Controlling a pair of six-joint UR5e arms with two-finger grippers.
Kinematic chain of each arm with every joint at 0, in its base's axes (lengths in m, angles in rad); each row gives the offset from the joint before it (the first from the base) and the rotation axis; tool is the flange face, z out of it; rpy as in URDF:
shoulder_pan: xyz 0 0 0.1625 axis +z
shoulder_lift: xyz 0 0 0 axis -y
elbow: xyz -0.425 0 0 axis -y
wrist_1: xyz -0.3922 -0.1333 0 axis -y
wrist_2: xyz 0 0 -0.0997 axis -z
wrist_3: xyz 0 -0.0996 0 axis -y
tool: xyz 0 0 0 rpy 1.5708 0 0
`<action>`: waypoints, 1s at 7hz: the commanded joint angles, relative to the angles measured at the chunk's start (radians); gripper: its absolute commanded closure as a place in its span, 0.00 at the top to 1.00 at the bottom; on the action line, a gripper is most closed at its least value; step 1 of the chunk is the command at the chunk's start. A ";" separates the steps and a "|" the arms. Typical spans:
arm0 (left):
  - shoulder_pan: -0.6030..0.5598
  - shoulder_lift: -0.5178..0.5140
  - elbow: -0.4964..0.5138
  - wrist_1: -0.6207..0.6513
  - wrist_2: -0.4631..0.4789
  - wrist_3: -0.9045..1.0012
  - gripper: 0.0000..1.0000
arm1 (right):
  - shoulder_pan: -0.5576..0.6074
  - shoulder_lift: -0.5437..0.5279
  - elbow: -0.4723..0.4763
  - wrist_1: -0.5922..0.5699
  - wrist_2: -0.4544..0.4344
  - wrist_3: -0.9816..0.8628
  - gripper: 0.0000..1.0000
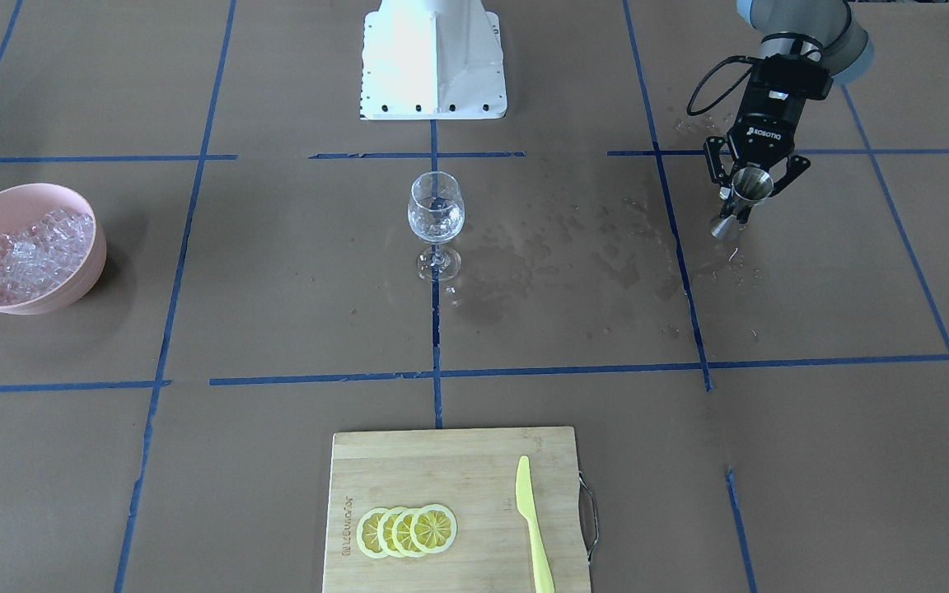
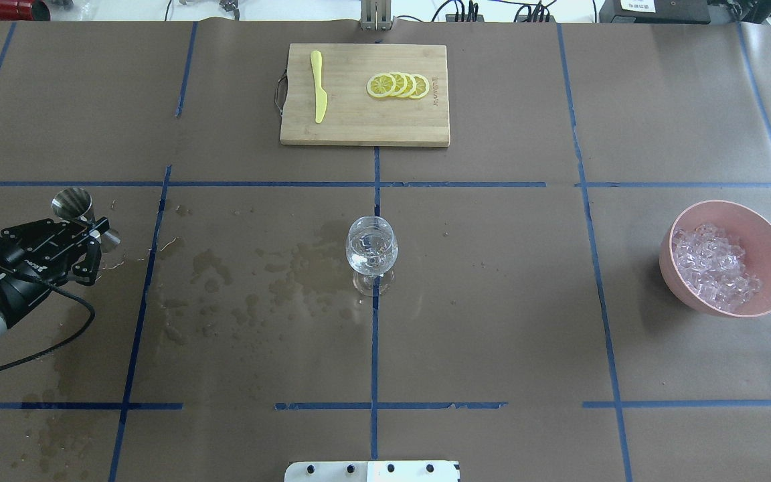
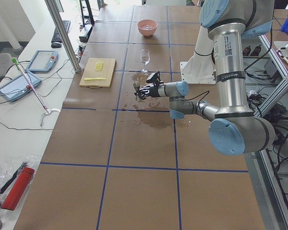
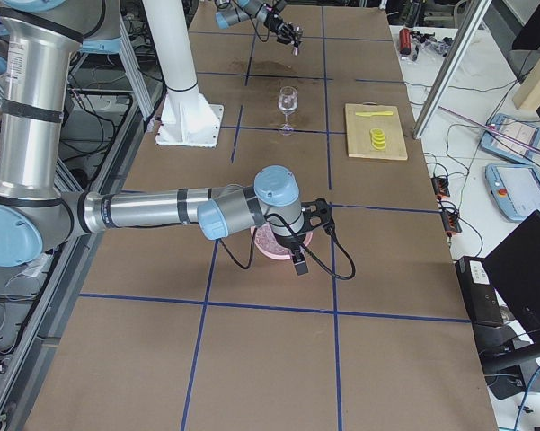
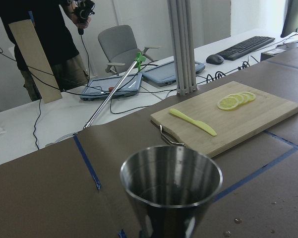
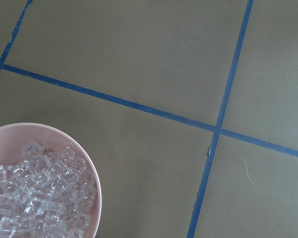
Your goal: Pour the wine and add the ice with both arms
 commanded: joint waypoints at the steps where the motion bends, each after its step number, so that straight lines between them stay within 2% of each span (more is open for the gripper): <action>1: 0.105 0.000 0.096 -0.004 0.144 -0.145 0.00 | 0.000 0.000 0.002 0.000 0.000 0.000 1.00; 4: 0.206 -0.013 0.165 -0.004 0.299 -0.230 0.00 | 0.002 0.000 0.005 0.000 0.000 0.000 1.00; 7: 0.235 -0.038 0.191 -0.006 0.364 -0.231 0.00 | 0.000 0.000 0.006 0.000 0.000 0.000 1.00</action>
